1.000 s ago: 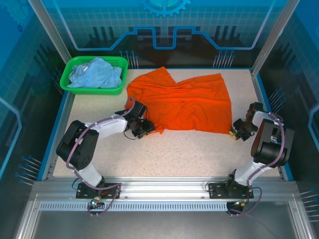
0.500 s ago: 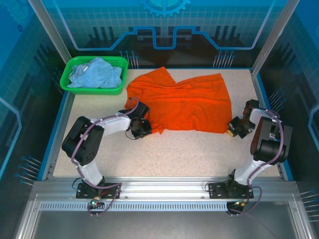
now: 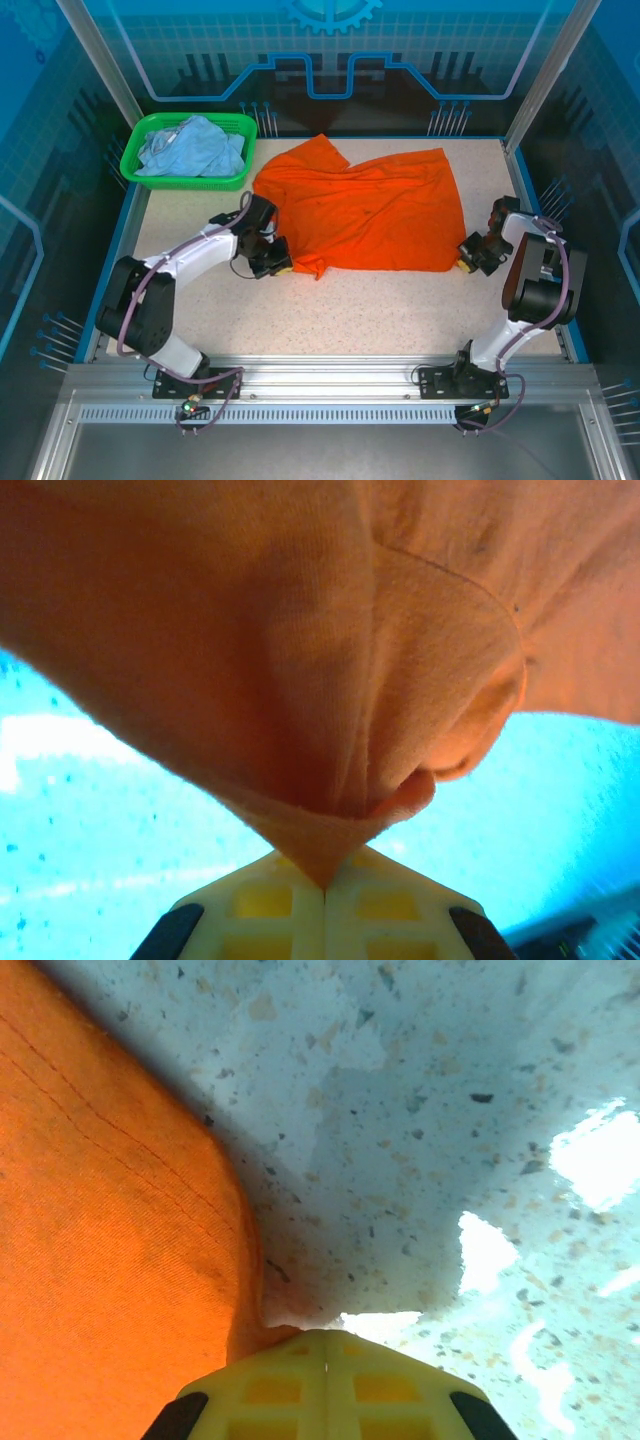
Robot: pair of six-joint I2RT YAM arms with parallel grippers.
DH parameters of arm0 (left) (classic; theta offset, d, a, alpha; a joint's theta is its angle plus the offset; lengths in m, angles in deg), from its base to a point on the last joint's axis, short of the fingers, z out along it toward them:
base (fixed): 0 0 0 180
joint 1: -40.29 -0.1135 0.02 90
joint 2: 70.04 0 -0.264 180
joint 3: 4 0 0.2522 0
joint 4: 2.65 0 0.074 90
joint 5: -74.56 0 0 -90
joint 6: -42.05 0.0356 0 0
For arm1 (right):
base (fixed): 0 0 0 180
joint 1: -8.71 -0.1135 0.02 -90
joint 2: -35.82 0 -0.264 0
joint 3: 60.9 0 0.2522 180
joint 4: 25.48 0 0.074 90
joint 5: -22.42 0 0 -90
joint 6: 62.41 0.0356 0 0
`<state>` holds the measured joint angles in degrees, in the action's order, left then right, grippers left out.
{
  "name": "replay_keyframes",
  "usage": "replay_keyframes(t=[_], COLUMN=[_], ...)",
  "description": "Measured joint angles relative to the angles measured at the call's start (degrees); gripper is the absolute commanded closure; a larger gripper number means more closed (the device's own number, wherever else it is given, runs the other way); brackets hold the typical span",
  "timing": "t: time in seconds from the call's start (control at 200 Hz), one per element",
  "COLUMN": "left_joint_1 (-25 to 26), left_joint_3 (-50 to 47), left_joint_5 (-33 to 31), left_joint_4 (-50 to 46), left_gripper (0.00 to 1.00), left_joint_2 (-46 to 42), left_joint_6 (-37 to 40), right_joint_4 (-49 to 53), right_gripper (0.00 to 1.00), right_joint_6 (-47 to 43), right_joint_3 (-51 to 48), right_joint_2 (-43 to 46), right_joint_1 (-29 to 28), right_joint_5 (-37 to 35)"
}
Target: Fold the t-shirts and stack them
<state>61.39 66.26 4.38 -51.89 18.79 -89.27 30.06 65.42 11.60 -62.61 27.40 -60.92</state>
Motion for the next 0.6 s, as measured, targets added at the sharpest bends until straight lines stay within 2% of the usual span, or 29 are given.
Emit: replay_keyframes(t=[0.08, 0.17, 0.215, 0.31, 0.33, 0.37, 0.39, 0.445, 0.51, 0.6], left_joint_1=[-1.4, -2.4, -2.8, -4.5, -5.0, -5.9, -6.3, -7.1, -7.6, -7.6], left_joint_3=[-1.2, -3.2, -4.3, -6.9, -7.4, -8.1, -8.3, -8.7, -8.8, -8.9], left_joint_5=[4.1, 8.8, 10.5, 13.4, 13.8, 14.4, 14.6, 14.7, 14.2, 12.3], left_joint_4=[-2.5, -5.0, -5.8, -6.8, -7.0, -7.1, -7.4, -7.9, -8.5, -9.5], left_gripper=[0.91, 0.91, 0.87, 0.86, 0.81, 0.58, 0.52, 0.45, 0.30, 0.24], left_joint_2=[-0.6, -1.0, -1.4, -3.1, -3.6, -4.5, -5.0, -6.1, -7.8, -11.6], left_joint_6=[1.5, 2.9, 3.3, 4.0, 4.0, 3.9, 4.5, 4.4, 4.6, 5.4], right_joint_4=[1.5, 2.8, 3.2, 4.2, 4.3, 4.3, 4.4, 4.4, 4.4, 4.4], right_gripper=[1.00, 1.00, 1.00, 1.00, 1.00, 1.00, 1.00, 1.00, 1.00, 1.00], right_joint_6=[-0.7, -1.5, -1.8, -2.4, -2.5, -2.6, -2.8, -3.0, -3.0, -3.1], right_joint_3=[0.5, 0.9, 1.0, 1.0, 1.0, 1.0, 1.0, 1.0, 1.0, 1.0], right_joint_2=[0.6, 1.0, 1.1, 1.1, 1.1, 1.1, 1.1, 1.1, 1.1, 1.2], right_joint_1=[0.0, 0.0, 0.0, 0.0, 0.0, 0.0, 0.0, 0.0, 0.0, 0.0], right_joint_5=[-0.9, -1.9, -2.3, -2.9, -3.1, -3.1, -3.1, -3.2, -3.1, -3.0])
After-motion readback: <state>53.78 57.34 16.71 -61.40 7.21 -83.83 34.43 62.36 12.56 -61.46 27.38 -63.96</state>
